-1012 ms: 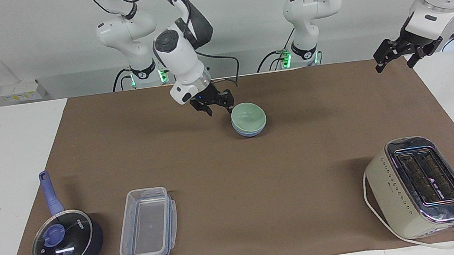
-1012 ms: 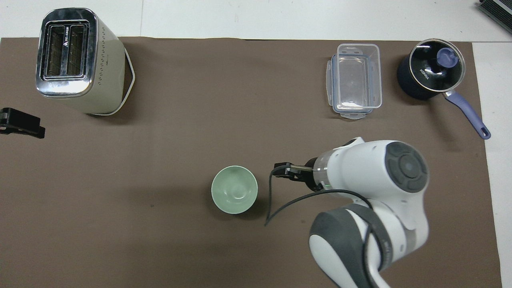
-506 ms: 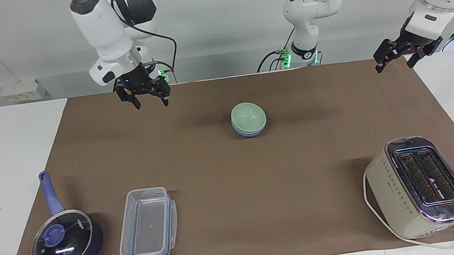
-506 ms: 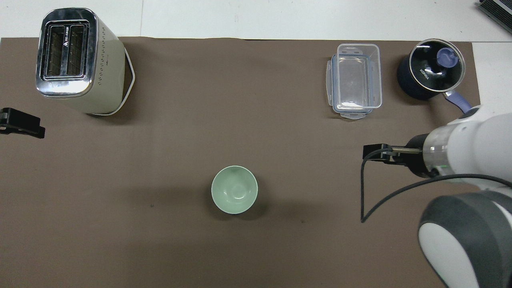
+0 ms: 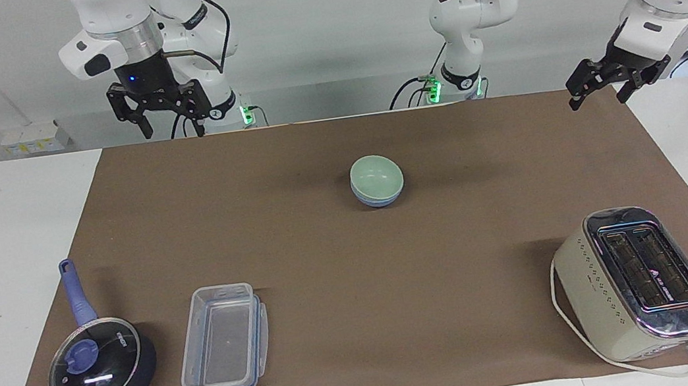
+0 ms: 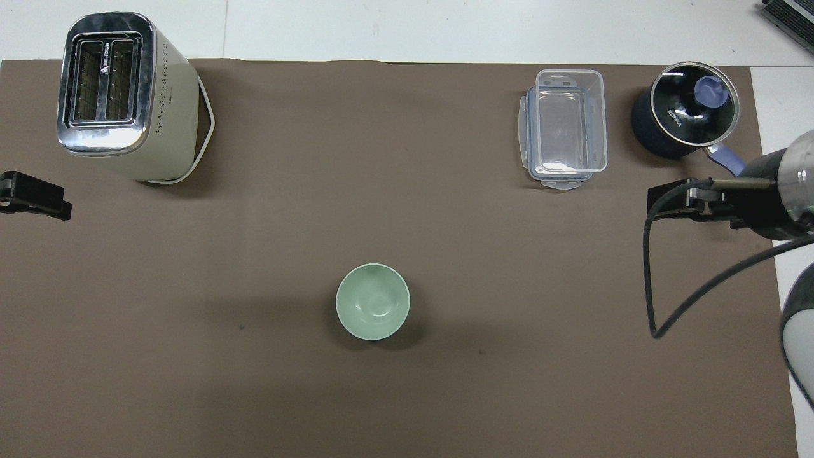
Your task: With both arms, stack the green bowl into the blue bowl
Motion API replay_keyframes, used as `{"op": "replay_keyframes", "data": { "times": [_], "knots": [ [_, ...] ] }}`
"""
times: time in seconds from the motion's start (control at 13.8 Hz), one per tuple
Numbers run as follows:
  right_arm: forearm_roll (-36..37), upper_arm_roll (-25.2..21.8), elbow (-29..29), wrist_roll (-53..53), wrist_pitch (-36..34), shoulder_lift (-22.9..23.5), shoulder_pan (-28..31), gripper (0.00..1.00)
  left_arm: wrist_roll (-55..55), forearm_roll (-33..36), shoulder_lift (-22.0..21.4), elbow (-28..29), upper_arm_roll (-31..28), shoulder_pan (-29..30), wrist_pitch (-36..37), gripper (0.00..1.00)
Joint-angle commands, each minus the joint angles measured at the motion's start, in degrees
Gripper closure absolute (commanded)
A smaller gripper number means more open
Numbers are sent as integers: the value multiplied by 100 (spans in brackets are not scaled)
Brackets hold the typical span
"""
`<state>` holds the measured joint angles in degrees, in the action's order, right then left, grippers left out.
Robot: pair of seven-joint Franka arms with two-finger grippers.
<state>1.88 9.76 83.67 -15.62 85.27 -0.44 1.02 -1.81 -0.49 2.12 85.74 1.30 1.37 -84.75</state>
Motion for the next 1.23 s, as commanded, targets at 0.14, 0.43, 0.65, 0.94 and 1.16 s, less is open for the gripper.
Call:
{"op": "replay_keyframes", "data": {
  "times": [0.14,0.43,0.65,0.94,1.16],
  "knots": [
    [146,70,-237,567,-204,176,126,0,-21,93,-54,40,55,83,-59,0],
    [50,70,88,595,-195,-9,249,0,-21,93,-54,40,55,83,-59,0],
    [41,70,106,569,-187,-18,337,0,-21,93,-54,40,55,83,-59,0],
    [23,79,106,481,-160,-27,337,0,-21,93,-54,40,55,83,-59,0],
    [14,79,97,324,-134,-18,337,0,-21,93,-54,40,55,83,-59,0]
  ]
}}
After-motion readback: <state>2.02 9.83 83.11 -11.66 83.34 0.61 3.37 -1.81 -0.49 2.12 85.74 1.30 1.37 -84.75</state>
